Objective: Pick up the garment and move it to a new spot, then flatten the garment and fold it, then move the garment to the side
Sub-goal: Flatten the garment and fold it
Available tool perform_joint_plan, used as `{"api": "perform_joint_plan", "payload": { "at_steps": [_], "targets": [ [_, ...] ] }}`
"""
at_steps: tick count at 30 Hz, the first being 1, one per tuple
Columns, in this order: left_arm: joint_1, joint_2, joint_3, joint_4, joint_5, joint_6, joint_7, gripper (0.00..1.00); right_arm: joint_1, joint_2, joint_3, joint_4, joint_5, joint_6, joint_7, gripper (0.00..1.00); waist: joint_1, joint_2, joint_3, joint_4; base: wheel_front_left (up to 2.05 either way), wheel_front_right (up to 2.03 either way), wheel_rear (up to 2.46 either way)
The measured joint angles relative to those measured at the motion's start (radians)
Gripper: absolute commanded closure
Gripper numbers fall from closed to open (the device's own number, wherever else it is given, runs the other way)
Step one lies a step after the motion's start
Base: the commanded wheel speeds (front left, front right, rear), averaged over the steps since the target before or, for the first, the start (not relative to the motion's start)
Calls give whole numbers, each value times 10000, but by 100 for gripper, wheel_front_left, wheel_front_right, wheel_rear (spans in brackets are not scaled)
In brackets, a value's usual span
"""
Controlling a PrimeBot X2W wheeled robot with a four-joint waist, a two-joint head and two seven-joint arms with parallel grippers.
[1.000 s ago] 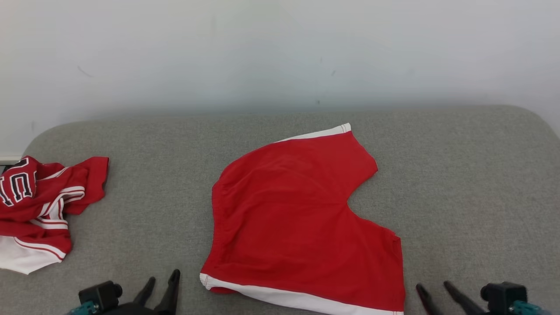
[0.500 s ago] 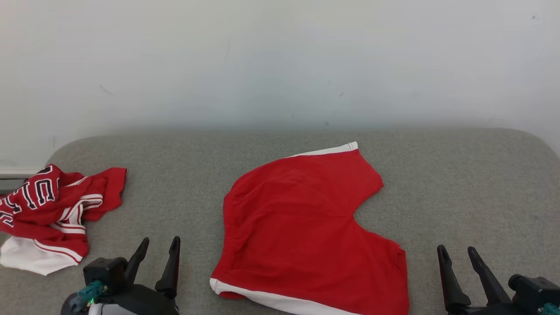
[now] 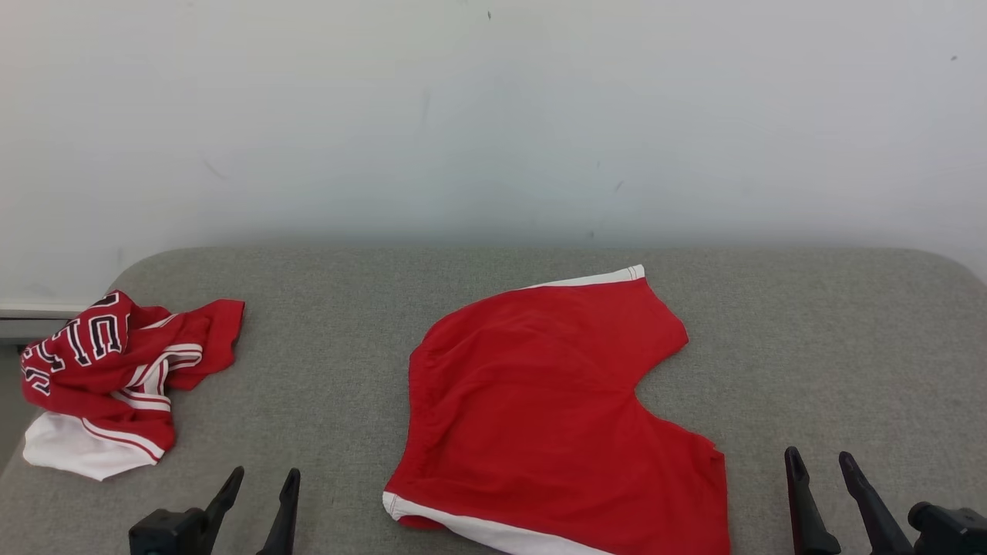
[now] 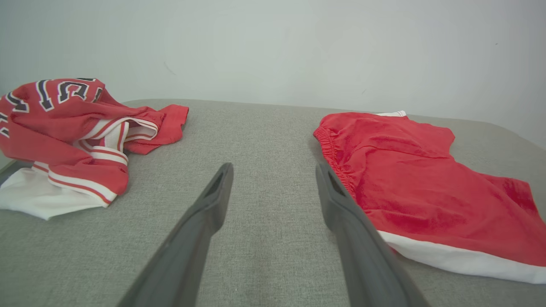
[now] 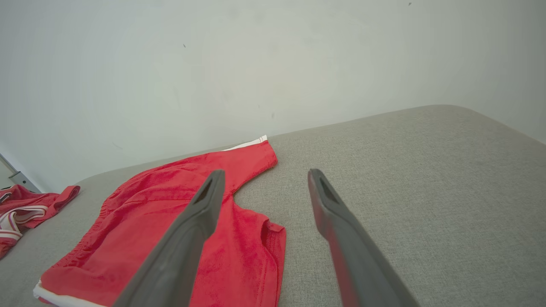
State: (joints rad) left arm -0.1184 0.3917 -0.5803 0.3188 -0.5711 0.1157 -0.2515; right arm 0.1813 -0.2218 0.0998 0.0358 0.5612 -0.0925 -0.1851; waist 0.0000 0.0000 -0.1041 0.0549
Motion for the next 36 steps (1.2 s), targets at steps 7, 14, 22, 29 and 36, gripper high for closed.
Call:
{"api": "perform_joint_plan", "payload": {
  "at_steps": [7, 14, 22, 29, 36],
  "targets": [
    [251, 48, 194, -422, 86, 75, 0, 0, 181, 17, -6, 0, 0, -50, -2, 0, 0, 0, 18, 23, 0, 0, 0],
    [332, 36, 268, -692, 374, 75, 0, 0, 180, 54, 29, -29, -2, -54, -2, 0, 0, -1, 62, -2, 0, 0, 0],
    [337, 12, 391, -917, 523, 82, 0, 0, 180, 50, 58, -61, -4, -56, 2, 0, 0, 0, 108, -23, 0, 0, 0],
    [-82, -61, -495, -897, 1103, -54, 558, 0, 419, -345, 926, -136, -268, 221, 966, 0, 0, 0, 198, 55, 0, 0, 0],
    [-1509, -351, -1685, 169, 1687, -683, 2370, 0, 763, -717, 1546, -205, -629, 207, 2266, 0, 0, 0, 363, 154, 0, 0, 0]
  ]
}}
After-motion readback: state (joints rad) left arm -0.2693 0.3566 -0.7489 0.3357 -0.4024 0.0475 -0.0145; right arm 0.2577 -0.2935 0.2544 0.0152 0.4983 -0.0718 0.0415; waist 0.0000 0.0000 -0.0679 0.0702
